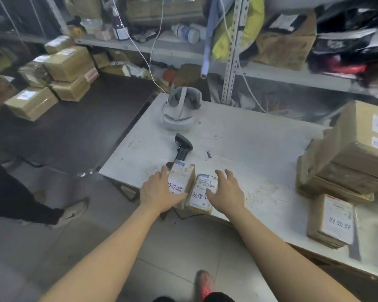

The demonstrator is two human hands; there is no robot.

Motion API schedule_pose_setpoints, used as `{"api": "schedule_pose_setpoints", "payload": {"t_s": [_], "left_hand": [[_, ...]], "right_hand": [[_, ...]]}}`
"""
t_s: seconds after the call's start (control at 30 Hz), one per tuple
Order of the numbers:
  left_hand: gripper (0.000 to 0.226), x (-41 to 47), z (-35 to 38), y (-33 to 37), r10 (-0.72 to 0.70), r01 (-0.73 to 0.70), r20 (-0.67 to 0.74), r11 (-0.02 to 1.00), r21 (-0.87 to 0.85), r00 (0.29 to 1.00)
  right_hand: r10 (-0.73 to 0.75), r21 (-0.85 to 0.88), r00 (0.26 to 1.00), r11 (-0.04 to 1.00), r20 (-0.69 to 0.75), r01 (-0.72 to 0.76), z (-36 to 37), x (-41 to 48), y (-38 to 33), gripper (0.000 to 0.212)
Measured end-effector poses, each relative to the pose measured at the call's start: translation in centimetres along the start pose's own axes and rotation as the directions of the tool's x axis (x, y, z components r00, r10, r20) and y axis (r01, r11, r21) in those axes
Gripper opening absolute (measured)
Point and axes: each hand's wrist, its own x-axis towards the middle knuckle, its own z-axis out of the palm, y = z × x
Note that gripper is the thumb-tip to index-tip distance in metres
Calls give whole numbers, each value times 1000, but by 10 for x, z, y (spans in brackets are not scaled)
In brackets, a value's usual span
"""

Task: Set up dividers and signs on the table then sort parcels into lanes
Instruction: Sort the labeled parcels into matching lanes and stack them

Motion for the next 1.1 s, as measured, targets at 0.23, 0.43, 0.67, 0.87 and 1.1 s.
{"api": "schedule_pose_setpoints", "payload": {"t_s": [0.23,0.43,0.67,0.87,1.1], "left_hand": [[108,20,31,-3,-57,69,96,989,-127,994],[80,30,40,-17,-57,88,138,971,-223,989],[79,42,43,-42,37,-15,90,972,-236,995],[70,49,40,-41,84,-70,43,961,-267,996],[75,41,30,-19,132,-144,-60,936,-321,989]], "right_hand": [[256,92,966,962,26,-258,46,13,-20,92],[477,134,879,870,10,-474,82,11,-54,103],[605,120,796,791,-10,-600,96,10,-60,97],[591,134,802,804,-87,-579,94,-4,-51,75],[646,214,751,760,-140,-614,86,-21,-41,68]]}}
